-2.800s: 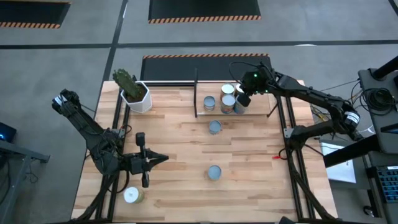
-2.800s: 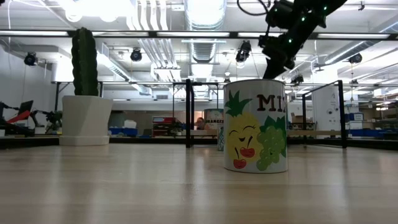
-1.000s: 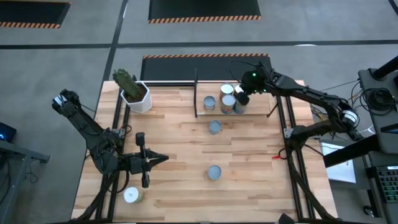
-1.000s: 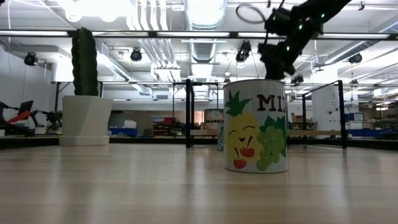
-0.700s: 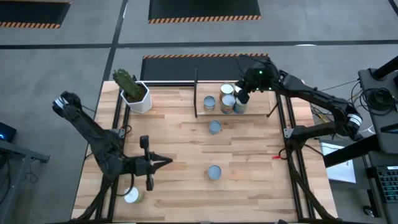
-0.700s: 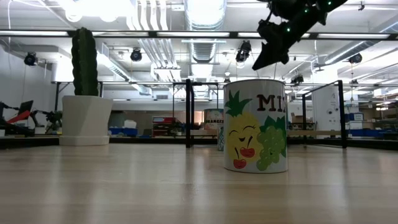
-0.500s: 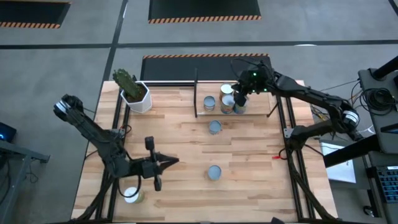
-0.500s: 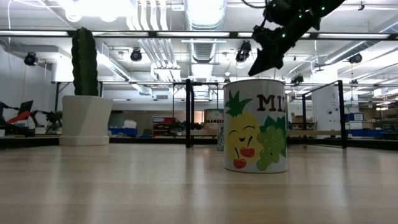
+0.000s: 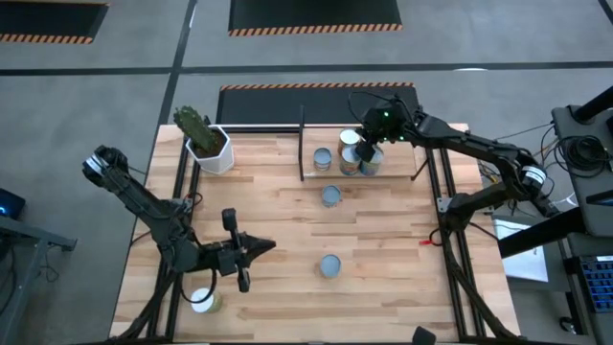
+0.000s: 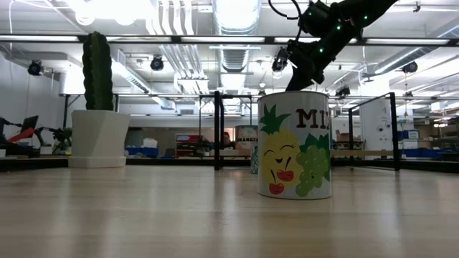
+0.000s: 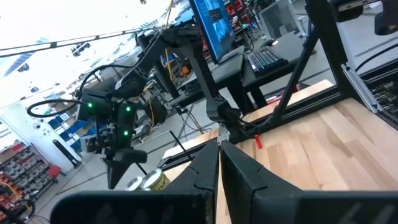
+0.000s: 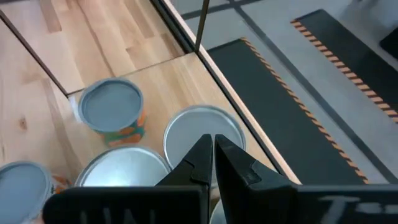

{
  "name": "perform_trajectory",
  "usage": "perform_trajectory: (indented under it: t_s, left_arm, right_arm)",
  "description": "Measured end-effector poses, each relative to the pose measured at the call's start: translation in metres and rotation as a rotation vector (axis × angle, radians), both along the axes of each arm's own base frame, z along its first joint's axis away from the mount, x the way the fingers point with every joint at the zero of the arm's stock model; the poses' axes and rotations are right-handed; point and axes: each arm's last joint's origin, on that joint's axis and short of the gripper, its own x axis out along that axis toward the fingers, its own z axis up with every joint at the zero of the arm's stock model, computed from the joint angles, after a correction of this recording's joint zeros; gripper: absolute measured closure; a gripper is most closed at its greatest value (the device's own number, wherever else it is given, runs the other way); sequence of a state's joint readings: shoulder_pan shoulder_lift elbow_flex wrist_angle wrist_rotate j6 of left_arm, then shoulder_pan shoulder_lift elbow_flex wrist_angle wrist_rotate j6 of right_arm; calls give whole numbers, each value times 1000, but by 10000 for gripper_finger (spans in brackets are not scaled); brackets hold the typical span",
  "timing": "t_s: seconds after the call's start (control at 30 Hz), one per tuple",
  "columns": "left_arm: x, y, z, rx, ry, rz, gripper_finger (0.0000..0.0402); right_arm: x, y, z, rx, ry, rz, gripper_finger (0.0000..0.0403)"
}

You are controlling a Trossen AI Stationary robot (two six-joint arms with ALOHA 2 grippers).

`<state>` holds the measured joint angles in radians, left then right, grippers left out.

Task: Pick and place cans onto a shelf
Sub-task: Adjust the canned goods on the shelf

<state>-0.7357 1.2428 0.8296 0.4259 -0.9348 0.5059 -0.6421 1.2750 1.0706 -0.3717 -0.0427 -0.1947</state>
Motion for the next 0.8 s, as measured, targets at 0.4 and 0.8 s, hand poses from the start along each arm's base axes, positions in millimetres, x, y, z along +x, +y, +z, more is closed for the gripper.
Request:
perform_trajectory:
  t_s: [0.4,0.8]
  left_arm:
    - [0,0,5,-9,-12,-2,402]
    - [0,0,5,-9,-12,-1,402]
  right_arm:
    - [22,-14,-28,32,-10,26,394]
    - [28,-18,-44,59,42,30,394]
